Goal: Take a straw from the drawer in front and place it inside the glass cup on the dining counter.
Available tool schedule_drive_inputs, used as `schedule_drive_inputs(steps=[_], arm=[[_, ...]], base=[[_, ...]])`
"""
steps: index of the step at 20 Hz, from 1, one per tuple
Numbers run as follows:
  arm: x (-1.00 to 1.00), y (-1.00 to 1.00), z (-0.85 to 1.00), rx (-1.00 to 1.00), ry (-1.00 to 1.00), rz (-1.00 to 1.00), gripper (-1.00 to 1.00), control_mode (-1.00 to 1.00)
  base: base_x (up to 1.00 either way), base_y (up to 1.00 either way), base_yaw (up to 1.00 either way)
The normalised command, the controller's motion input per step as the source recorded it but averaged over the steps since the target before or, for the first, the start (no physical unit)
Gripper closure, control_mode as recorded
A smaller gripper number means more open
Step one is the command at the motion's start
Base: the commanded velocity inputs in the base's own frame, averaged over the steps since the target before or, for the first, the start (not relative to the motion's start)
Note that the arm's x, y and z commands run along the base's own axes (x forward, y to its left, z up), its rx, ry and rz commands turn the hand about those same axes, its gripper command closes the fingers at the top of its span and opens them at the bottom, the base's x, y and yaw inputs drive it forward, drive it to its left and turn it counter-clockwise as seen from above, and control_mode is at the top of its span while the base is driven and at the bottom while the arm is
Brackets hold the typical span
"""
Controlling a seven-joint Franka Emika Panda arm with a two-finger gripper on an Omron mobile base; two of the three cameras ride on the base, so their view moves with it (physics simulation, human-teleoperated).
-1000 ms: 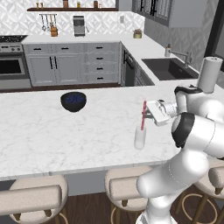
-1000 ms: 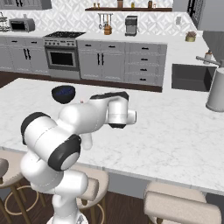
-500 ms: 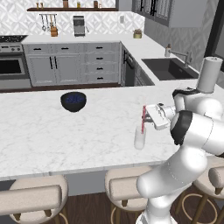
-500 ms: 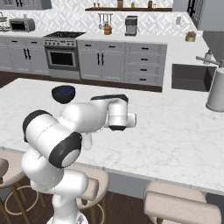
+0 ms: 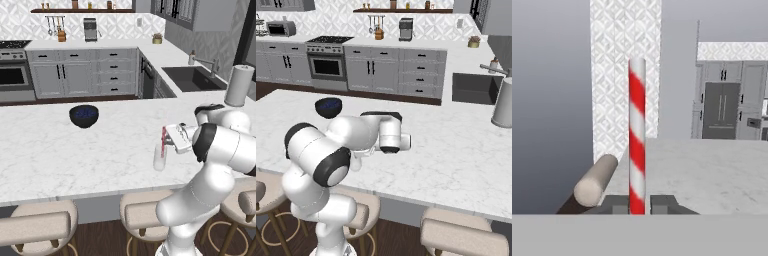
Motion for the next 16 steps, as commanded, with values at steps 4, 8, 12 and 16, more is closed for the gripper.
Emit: schedule_drive_inputs(steps=[4, 8, 12, 16], arm=[[0.00, 0.00, -0.16, -0.06, 0.00, 0.00, 1.00, -1.00], [-0.01, 0.00, -0.07, -0.06, 0.00, 0.00, -1.00, -1.00], [-0.20, 0.00, 0.01, -0.04, -0.01, 0.00, -1.00, -1.00], [-0.33, -0.01, 0.50, -0.02, -0.09, 0.00, -1.00, -1.00]], base=[[0.00, 0.00, 0.00], [0.00, 0.00, 0.00], [0.00, 0.00, 0.00], [0.00, 0.00, 0.00]])
